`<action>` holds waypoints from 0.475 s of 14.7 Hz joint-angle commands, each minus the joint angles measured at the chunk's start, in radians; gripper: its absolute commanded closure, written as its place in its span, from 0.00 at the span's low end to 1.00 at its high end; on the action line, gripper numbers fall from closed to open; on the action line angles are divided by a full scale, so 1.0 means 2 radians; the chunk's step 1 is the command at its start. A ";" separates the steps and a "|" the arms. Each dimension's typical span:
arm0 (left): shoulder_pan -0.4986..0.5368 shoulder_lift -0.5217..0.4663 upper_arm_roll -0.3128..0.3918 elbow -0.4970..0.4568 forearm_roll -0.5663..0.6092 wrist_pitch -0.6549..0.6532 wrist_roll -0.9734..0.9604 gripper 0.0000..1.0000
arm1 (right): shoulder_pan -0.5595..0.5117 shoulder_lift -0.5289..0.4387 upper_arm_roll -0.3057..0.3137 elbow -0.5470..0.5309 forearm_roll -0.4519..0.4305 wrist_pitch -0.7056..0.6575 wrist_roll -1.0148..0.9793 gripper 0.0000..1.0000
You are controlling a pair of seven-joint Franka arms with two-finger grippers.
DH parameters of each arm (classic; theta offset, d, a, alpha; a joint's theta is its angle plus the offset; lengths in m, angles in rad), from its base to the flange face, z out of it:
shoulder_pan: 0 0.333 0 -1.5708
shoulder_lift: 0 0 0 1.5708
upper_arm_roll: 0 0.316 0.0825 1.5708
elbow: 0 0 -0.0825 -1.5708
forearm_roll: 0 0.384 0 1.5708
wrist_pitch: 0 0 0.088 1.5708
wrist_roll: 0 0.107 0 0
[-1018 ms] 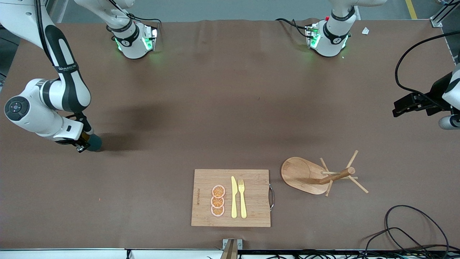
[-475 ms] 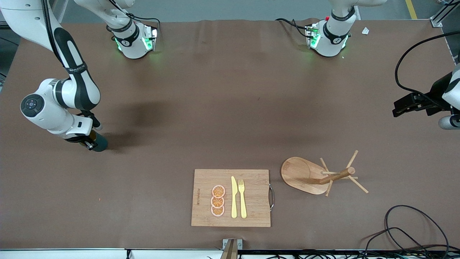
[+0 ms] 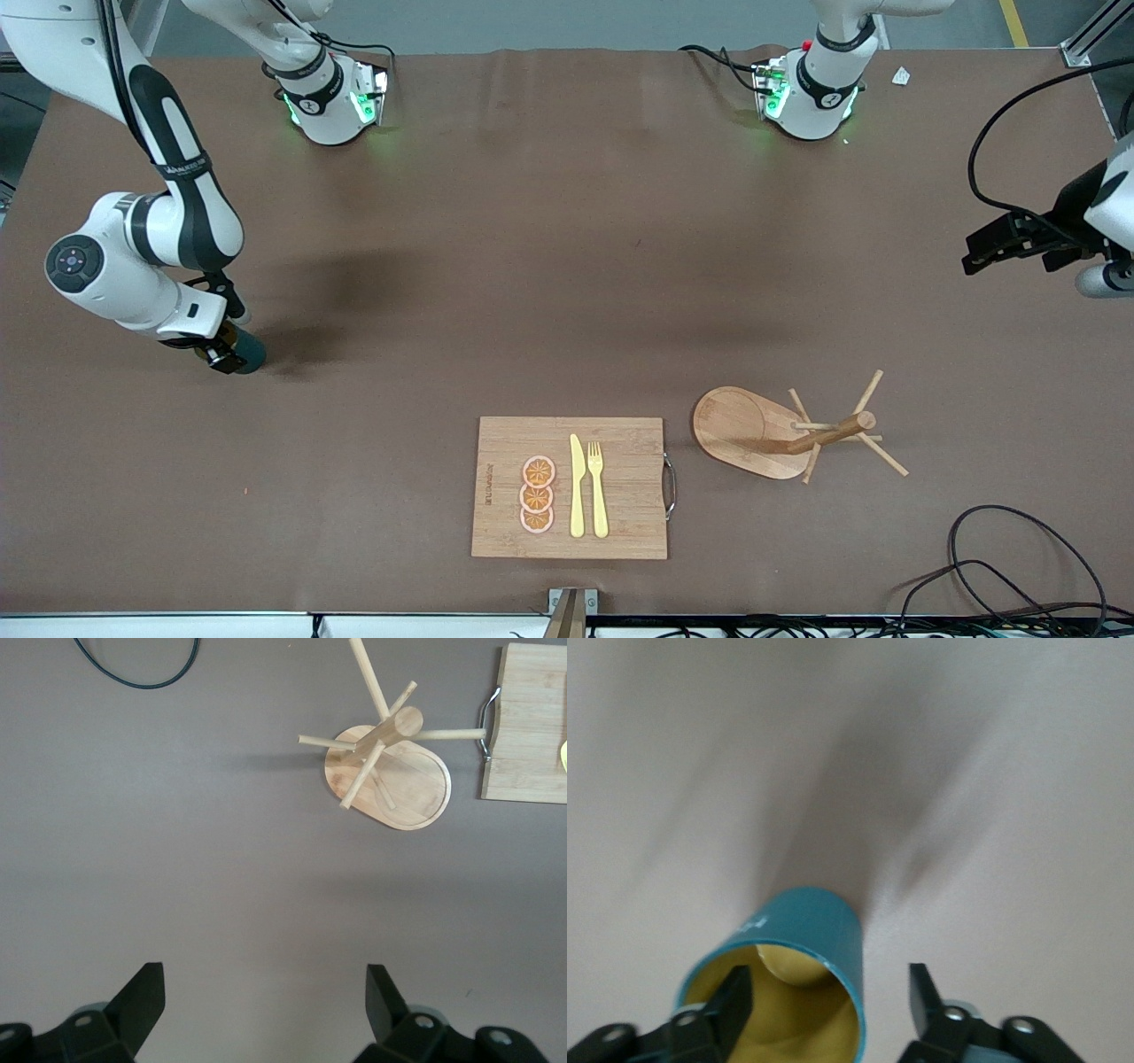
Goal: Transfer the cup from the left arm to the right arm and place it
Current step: 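Lower the mug onto the table with the right gripper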
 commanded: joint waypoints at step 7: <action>0.000 -0.030 -0.001 -0.037 -0.001 0.023 0.004 0.00 | 0.031 -0.043 0.001 0.076 0.003 -0.129 0.292 0.00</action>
